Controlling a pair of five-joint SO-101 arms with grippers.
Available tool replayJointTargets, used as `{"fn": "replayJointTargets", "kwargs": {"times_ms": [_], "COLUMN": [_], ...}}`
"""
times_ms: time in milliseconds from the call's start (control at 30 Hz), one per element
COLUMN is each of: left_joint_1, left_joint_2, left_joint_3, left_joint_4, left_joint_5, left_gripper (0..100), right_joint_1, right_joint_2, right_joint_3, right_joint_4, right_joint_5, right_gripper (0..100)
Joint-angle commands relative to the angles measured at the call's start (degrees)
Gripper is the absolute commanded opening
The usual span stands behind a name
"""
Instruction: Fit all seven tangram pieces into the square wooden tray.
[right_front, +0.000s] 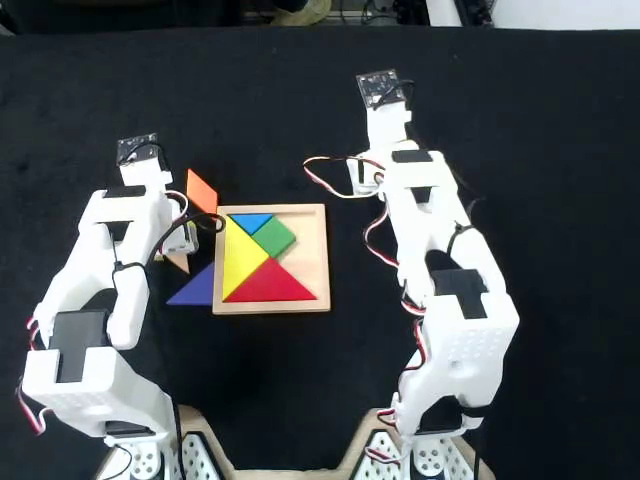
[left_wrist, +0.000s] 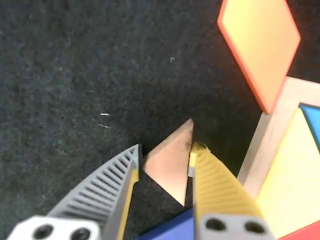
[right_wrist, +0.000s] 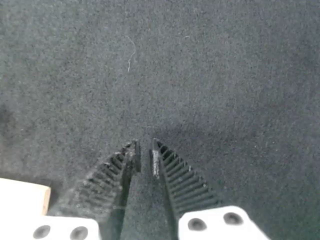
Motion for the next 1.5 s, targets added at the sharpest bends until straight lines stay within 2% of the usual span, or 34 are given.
{"fn": "replayJointTargets", "kwargs": {"times_ms": [0, 300, 667, 800, 867, 967, 1067, 1200, 1467], "left_joint_1": [0.8, 1.1, 6.2, 12.3, 16.7, 23.8, 28.8, 29.3, 32.9], "left_joint_2": [-0.8, -1.8, -20.0, -25.7, -27.2, -25.8, -22.7, -17.9, -8.4], "left_joint_3": [-1.8, -3.2, 2.0, 2.2, 2.2, 1.6, 0.6, -0.7, -0.7], "left_joint_4": [0.4, 1.4, 4.7, 8.5, 8.9, 7.6, 6.0, 2.6, -6.1], "left_joint_5": [-0.1, 0.3, 0.3, 2.8, 6.4, 10.0, 14.1, 19.7, 20.5], "left_gripper": [14, 14, 14, 14, 14, 14, 14, 14, 14], "right_joint_1": [-0.5, -0.1, 0.8, 5.1, 7.4, 9.8, 11.1, 10.8, 10.8], "right_joint_2": [-0.7, -0.9, -1.0, -1.7, -1.7, -1.7, -1.7, -1.7, -1.6], "right_joint_3": [-1.6, -1.7, -1.8, -3.7, -4.3, -4.7, -4.4, -4.2, -4.4], "right_joint_4": [-0.8, -1.0, -1.1, -0.9, -1.1, -1.8, -2.8, -2.8, -2.8], "right_joint_5": [0.4, 0.4, 0.4, -0.9, -5.1, -9.1, -9.9, -9.7, -9.7], "right_gripper": [4.5, 4.5, 4.5, 4.5, 4.5, 4.5, 4.5, 4.5, 4.6]}}
